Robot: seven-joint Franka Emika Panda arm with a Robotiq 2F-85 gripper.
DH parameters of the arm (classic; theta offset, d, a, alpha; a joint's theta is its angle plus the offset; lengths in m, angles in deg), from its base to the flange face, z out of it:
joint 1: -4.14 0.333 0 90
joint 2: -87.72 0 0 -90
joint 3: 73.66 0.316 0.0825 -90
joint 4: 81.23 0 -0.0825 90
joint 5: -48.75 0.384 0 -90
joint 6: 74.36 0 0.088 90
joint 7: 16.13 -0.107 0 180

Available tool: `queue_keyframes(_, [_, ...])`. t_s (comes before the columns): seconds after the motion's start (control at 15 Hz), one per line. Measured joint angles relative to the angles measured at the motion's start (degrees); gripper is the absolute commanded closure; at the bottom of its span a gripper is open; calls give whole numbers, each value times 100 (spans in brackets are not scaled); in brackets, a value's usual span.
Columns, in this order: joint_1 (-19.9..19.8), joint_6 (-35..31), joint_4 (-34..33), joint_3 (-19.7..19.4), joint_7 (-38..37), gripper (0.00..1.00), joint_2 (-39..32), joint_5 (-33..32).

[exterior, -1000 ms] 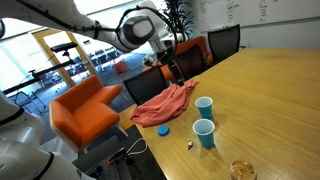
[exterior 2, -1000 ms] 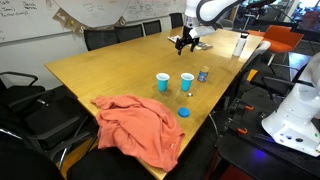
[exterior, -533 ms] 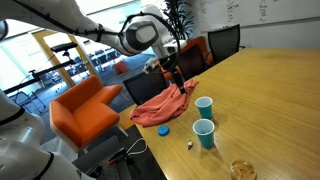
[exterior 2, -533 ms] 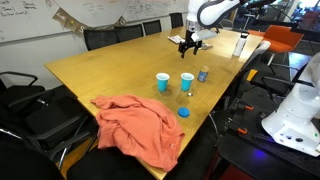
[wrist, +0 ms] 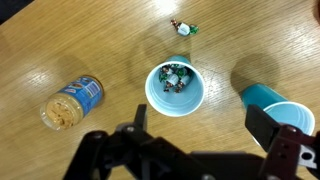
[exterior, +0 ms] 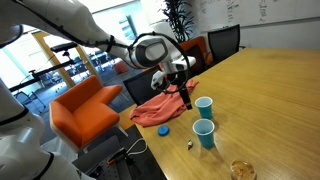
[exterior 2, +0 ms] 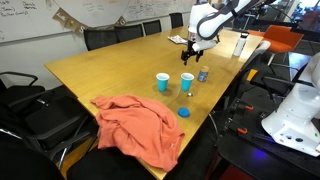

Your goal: Pour the sweets out of one cup into the other

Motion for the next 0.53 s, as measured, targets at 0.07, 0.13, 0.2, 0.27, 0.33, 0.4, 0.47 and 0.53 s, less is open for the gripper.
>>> queue_keyframes(0.07, [0,-200,24,-53,0,0,-108,-38])
queue_keyframes(0.13, [0,-390,35,-106,0,0,-224,-70])
queue_keyframes(0.2, [3,-562,39,-162,0,0,-346,-104])
queue_keyframes(0.27, [4,-710,39,-223,0,0,-470,-138])
queue_keyframes(0.33, [5,-837,36,-291,0,0,-596,-154])
queue_keyframes(0.4, [9,-930,33,-363,0,0,-709,-157])
queue_keyframes(0.47, [11,-1008,28,-439,0,0,-816,-158])
queue_keyframes(0.53, [12,-1059,18,-513,0,0,-919,-158])
